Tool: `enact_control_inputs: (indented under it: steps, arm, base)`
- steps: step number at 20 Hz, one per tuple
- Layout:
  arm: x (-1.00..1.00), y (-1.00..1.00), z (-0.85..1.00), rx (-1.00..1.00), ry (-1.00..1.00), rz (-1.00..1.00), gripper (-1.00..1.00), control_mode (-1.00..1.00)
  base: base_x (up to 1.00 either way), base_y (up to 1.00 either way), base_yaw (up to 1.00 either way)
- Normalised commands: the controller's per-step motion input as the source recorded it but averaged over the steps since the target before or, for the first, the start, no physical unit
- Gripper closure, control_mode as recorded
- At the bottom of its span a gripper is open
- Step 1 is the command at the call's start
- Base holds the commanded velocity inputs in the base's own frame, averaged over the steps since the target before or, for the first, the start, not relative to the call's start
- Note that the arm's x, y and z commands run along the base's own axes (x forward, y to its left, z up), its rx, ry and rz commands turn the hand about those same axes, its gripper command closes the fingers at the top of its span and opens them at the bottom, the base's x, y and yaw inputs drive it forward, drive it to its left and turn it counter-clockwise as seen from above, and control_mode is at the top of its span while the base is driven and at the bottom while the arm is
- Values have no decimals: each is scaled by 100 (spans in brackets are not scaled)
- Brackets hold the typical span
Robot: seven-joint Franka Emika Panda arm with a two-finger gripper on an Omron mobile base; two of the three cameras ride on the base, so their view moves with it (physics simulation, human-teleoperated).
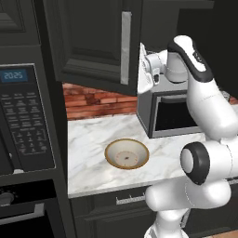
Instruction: Open the cabinet and setup a tea strainer by placing it in the bowl upright.
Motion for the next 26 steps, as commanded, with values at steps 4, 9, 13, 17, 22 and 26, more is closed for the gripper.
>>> enact_control_inputs:
  steps: [4,9,13,17,22,26]
  arm:
    - [-39,64,0,1,0,19,-100,-100]
    - [-53,65,0,2,0,21,-100,-100]
    - [-34,90,-3,0,-1,9,-100,-100]
    - [-3,83,-1,-1,0,0,-100,-100]
    - [0,50,0,0,0,0,-100,-100]
    - [0,12,-7,-1,0,0,-100,-100]
  base:
    - [0,0,0]
    - [0,0,0]
    - [0,0,0]
    - [0,0,0]
    - [0,0,0]
    - [0,0,0]
